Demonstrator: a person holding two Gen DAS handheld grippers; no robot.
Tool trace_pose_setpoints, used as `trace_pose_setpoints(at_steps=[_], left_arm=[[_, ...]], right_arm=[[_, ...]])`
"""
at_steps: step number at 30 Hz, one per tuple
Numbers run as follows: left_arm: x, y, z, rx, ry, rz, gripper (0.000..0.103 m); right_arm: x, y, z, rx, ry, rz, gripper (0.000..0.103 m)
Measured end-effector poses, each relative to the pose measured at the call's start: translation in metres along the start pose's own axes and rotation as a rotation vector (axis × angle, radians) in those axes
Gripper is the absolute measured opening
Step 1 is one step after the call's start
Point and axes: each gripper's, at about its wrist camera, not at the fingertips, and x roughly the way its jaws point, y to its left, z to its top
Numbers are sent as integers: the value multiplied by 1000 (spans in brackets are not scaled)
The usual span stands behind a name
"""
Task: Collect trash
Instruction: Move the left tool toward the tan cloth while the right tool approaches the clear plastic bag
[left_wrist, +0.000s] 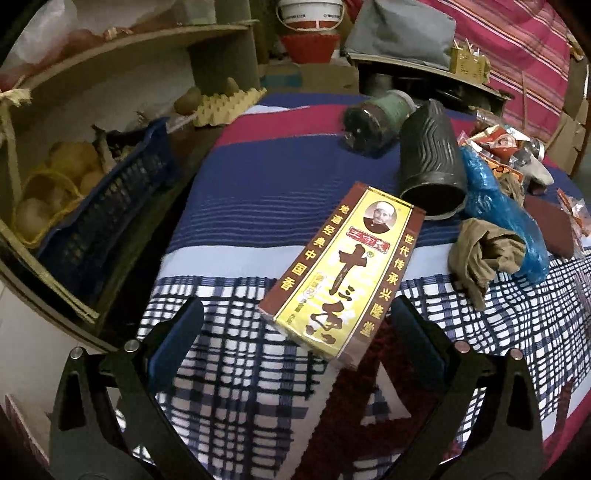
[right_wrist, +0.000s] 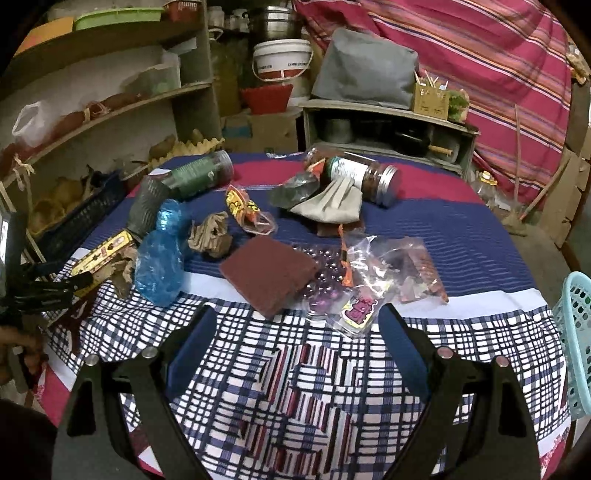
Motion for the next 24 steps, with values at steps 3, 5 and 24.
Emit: trace_pose_setpoints(at_steps=[3,5,24], left_arm=[[5,0,2,12,8,-18,98],[8,-2,3,21,13,-23,97],[0,-12,6,-63,-22,-132,70]], right_arm=[[6,2,2,-4,9,7,87],[10,3,4,-3,12,13,87],[59,5,25,50,36,26,16]])
